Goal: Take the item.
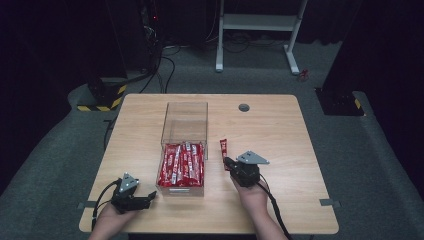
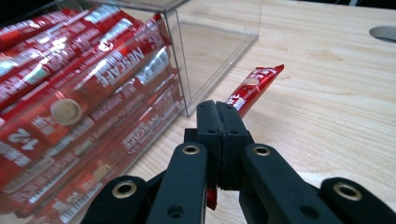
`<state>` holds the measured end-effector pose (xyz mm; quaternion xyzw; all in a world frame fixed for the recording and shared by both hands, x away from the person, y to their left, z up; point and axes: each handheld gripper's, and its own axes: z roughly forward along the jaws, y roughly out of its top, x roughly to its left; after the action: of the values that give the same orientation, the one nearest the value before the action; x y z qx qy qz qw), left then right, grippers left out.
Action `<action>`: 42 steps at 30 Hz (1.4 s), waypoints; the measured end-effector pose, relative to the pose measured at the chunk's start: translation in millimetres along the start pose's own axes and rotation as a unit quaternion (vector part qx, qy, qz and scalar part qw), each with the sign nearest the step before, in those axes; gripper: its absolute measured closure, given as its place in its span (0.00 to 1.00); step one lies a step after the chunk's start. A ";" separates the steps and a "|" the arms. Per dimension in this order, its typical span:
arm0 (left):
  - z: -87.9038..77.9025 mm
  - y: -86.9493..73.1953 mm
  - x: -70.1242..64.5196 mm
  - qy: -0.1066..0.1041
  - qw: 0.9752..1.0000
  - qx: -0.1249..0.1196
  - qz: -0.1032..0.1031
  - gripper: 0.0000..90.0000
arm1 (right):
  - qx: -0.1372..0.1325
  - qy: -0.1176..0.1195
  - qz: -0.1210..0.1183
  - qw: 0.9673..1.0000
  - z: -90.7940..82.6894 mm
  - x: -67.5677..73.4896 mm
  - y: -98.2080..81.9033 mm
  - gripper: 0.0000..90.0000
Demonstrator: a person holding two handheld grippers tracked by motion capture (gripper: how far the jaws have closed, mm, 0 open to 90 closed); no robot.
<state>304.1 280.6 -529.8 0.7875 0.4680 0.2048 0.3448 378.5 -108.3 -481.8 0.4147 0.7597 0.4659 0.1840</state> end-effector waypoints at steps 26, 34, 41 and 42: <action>-0.3 -0.4 -0.4 -0.001 1.000 -0.001 -0.001 0.16 | 0.046 -0.005 0.008 0.999 22.9 -1.3 -16.4 0.99; -0.3 -0.5 -0.4 -0.001 1.000 -0.001 -0.001 0.16 | 0.058 -0.001 0.004 0.998 27.4 1.3 -19.1 0.97; -0.3 -0.5 -0.5 -0.001 1.000 -0.001 -0.001 0.16 | 0.059 0.003 0.001 0.998 28.8 2.8 -19.7 0.94; -0.3 -0.5 -0.5 -0.001 1.000 -0.001 -0.001 0.16 | 0.058 0.002 0.000 0.998 28.1 2.5 -19.4 0.94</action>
<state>303.4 280.5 -530.0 0.7866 0.4683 0.2044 0.3466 386.8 -95.0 -512.2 0.4238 0.7859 0.4218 0.1576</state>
